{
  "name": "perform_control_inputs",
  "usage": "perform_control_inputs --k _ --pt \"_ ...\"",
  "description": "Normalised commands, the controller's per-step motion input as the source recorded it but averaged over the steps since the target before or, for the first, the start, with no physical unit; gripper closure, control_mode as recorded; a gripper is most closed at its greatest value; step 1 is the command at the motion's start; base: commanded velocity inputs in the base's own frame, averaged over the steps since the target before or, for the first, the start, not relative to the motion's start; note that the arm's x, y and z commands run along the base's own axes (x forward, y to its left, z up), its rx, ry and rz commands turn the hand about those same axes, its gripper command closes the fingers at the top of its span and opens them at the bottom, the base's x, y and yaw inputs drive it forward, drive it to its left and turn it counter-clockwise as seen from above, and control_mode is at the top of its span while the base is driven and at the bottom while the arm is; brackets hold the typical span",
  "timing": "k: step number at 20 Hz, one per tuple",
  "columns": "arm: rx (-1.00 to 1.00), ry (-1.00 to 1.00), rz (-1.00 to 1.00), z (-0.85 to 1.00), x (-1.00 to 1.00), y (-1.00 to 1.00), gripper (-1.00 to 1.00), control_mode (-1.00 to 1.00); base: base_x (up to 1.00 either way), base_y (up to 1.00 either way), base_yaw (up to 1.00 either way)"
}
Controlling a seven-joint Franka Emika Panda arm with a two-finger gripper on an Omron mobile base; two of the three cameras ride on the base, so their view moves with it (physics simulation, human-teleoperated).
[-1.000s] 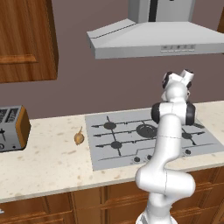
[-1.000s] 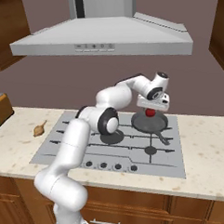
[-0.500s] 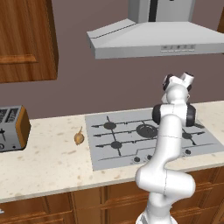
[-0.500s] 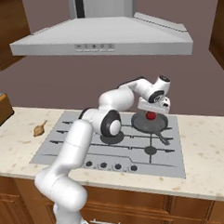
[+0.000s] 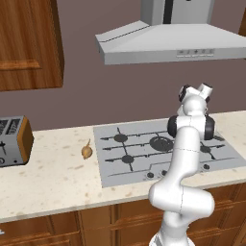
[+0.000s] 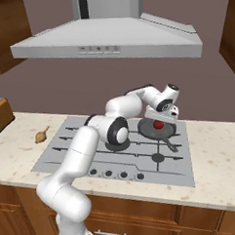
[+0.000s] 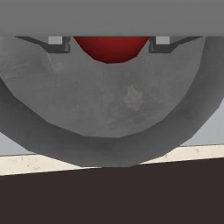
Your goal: Place the pan on the rear right burner on the stove. Then place the tomato and the onion in the pan and turn on the rear right burner.
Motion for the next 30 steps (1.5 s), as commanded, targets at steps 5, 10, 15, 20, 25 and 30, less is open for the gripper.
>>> perform_control_inputs --k 5,10,15,20,25,30 --pt "0.0 0.0 0.0 0.0 0.0 0.0 1.0 -1.0 0.0 0.0 0.0" --pt "0.0 0.0 0.0 0.0 0.0 0.0 -1.0 -1.0 0.0 0.0 0.0" --pt "0.0 0.0 0.0 0.0 0.0 0.0 -1.0 -1.0 0.0 0.0 0.0" --pt "0.0 0.0 0.0 0.0 0.0 0.0 -1.0 -1.0 0.0 0.0 0.0" --pt "0.0 0.0 0.0 0.13 -0.04 0.04 -1.0 -1.0 0.0 0.0 0.0" --pt "0.0 -0.03 0.0 0.39 -0.27 0.1 -1.0 -1.0 0.0 0.0 0.0"
